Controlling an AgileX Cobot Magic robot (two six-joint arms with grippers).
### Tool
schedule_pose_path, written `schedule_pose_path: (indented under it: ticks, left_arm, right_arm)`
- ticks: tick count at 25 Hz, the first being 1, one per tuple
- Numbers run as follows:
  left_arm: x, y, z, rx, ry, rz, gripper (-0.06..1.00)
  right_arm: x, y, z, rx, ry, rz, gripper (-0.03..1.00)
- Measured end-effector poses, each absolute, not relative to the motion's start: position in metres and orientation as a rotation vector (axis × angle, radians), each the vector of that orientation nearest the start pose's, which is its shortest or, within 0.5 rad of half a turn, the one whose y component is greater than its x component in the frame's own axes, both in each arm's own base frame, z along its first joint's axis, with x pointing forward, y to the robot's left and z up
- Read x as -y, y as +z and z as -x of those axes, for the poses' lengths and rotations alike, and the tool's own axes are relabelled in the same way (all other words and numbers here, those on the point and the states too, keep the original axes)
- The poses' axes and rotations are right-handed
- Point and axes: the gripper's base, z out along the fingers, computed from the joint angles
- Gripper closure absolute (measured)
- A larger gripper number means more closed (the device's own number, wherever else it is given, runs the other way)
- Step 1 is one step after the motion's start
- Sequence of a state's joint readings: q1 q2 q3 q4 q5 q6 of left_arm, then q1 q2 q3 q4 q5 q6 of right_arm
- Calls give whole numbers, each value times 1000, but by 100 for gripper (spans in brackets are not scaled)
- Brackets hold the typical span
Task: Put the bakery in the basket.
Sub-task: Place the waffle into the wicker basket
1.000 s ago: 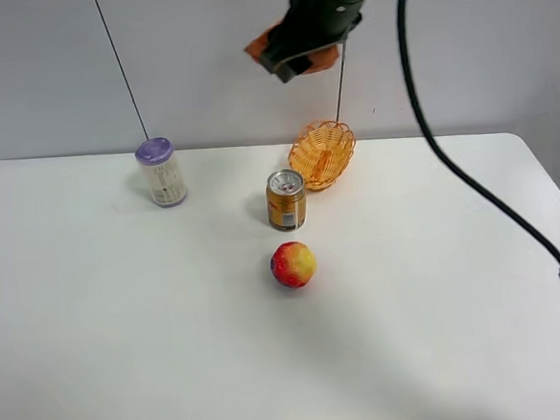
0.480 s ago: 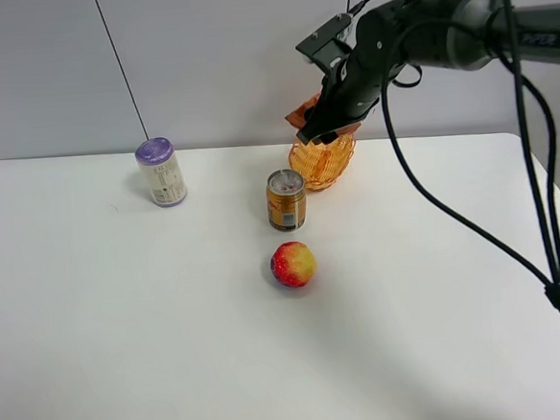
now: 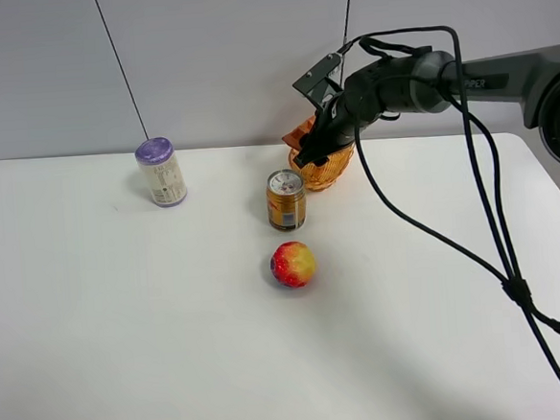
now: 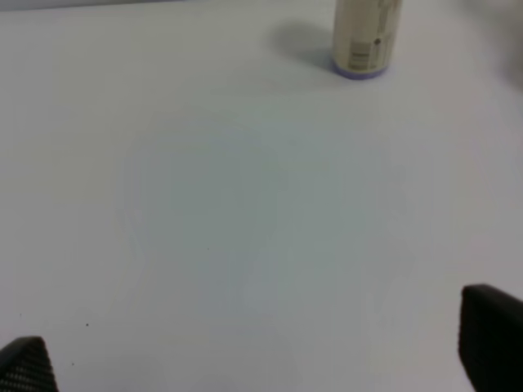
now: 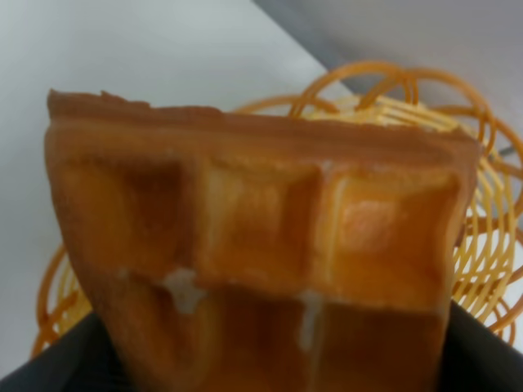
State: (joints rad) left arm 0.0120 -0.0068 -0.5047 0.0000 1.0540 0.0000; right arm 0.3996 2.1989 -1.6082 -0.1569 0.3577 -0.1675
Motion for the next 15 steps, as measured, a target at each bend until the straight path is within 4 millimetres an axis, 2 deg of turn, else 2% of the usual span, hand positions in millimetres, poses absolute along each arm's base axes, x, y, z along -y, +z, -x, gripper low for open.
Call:
schedule_pose_path:
  ticks: [2, 6, 10, 13, 15]
  left_arm:
    - [0, 279, 6, -2026, 8, 12, -5]
    - [0, 279, 6, -2026, 8, 12, -5]
    - [0, 279, 6, -2026, 8, 12, -5]
    - [0, 279, 6, -2026, 8, 12, -5]
    - [0, 279, 6, -2026, 8, 12, -5]
  right_arm:
    - [-185, 157, -452, -2270, -31, 828, 33]
    - [-185, 157, -452, -2263, -41, 839, 10]
    - [-182, 167, -448, -2287, -58, 848, 3]
    - [-183, 202, -437, -2268, -60, 841, 2]
    - [-184, 241, -423, -2247, -33, 781, 2]
